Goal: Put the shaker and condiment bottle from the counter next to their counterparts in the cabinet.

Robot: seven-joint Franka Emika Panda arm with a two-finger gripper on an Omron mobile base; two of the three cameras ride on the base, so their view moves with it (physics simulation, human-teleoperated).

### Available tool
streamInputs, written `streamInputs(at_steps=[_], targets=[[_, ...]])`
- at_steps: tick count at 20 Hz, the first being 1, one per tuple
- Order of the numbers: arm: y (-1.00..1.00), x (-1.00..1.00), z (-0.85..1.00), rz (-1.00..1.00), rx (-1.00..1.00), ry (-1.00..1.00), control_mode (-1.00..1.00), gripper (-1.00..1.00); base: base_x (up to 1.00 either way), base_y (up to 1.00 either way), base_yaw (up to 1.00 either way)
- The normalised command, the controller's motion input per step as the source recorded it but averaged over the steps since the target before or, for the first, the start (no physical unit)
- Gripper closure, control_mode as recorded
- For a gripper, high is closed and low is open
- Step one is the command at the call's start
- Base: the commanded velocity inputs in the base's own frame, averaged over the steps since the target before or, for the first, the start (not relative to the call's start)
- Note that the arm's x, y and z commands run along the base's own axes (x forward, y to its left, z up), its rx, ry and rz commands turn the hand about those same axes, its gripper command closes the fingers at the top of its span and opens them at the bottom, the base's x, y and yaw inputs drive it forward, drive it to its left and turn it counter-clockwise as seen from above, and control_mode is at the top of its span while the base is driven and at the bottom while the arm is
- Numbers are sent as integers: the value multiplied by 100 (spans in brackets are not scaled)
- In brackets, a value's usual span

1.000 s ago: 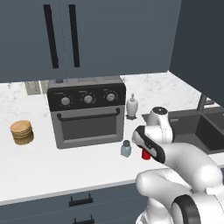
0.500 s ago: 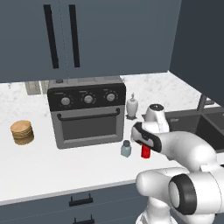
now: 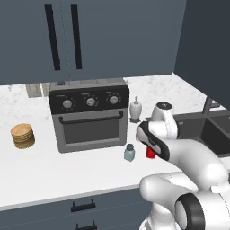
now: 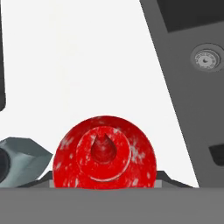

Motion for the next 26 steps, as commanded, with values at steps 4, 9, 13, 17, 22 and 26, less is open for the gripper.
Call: streamInputs(at_steps=[4, 9, 13, 17, 22, 26], targets=[[0, -45, 15, 0, -1, -17, -100, 100, 0, 0, 0], [0, -41, 23, 0, -3, -15, -100, 100, 0, 0, 0], [0, -33, 22, 0, -2, -11, -100, 100, 0, 0, 0], [0, -21, 10, 0, -1, -6, 100, 100, -7, 0, 0], [0, 0, 0, 0, 0, 0, 100, 100, -30, 0, 0], [0, 0, 0, 0, 0, 0, 100, 100, -52, 0, 0]])
